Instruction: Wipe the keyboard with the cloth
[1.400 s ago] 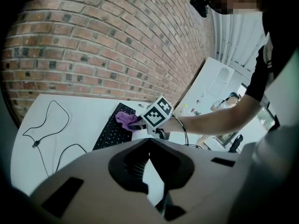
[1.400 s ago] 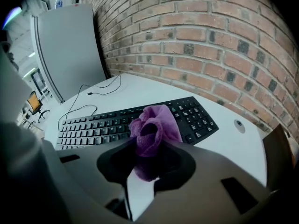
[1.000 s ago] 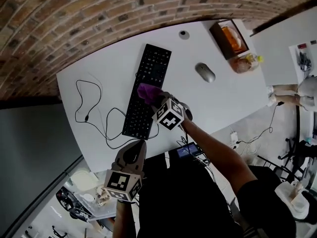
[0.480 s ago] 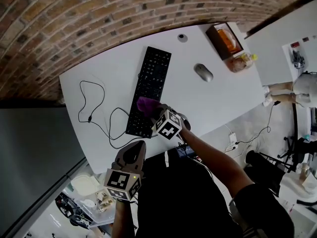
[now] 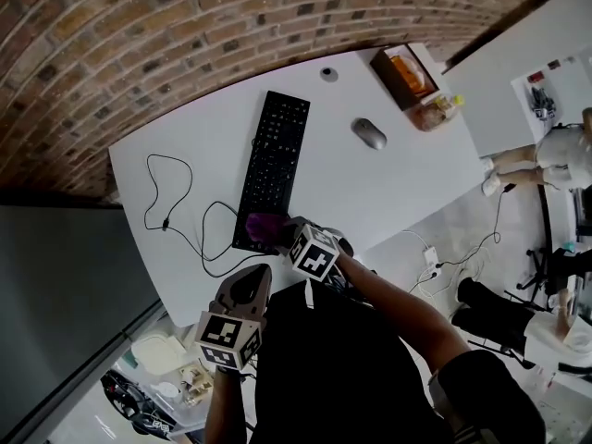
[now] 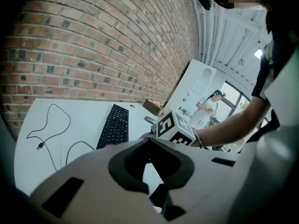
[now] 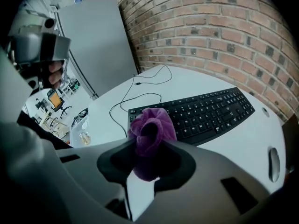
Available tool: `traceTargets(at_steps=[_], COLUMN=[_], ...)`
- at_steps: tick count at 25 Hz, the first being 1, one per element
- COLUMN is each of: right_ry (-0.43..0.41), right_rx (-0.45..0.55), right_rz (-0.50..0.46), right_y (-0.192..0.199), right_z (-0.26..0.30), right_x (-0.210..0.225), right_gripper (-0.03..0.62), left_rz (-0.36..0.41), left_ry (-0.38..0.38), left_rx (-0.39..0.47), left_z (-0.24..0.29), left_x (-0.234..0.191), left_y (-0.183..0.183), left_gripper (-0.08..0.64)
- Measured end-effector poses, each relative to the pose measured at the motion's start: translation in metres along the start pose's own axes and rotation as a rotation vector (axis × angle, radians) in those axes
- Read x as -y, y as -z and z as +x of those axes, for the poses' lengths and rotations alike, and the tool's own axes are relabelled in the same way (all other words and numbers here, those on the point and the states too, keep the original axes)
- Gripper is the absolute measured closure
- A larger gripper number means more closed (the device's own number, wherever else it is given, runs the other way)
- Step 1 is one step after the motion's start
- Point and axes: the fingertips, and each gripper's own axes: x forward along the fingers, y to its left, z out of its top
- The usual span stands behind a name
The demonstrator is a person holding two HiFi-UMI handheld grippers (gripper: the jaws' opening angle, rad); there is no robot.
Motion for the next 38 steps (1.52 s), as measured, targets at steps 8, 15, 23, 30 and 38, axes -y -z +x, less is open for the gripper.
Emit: traceTargets(at_steps=[8,15,23,30,38], right_ry=[-0.060,-0.054,0.002,0.047,0.090], right_rx=[0.043,0.097,0.133,0.170,0.209], right_rz=[0.018,0.072,0.115,0.169,0.244], right_y=[0.007,0.018,0.068,0.119,0.185], right_z=[-0.033,-0.082,-0.137,-0.186,-0.234], right_x=[-0.008,0.014,0.062,0.113,0.162], right_gripper=[0.486,0.486,0.486,0.486,0.486], left_rz=[0.041,0.064,0.088,0.077,0.143], left_ry=[0.045,0.049,0.079,0.104,0.148], left_rx=[-0.046,-0.063,-0.084,-0.105,-0.142], left_z=[0.012,0.036,0.089,0.144,0.206], left_x=[0.015,0.028,0.068,0.121,0.188], left_y=[0.009,0.001,-0.019,-0.037,-0.056], left_gripper=[0.546,0.546,0.546,0.546,0.546])
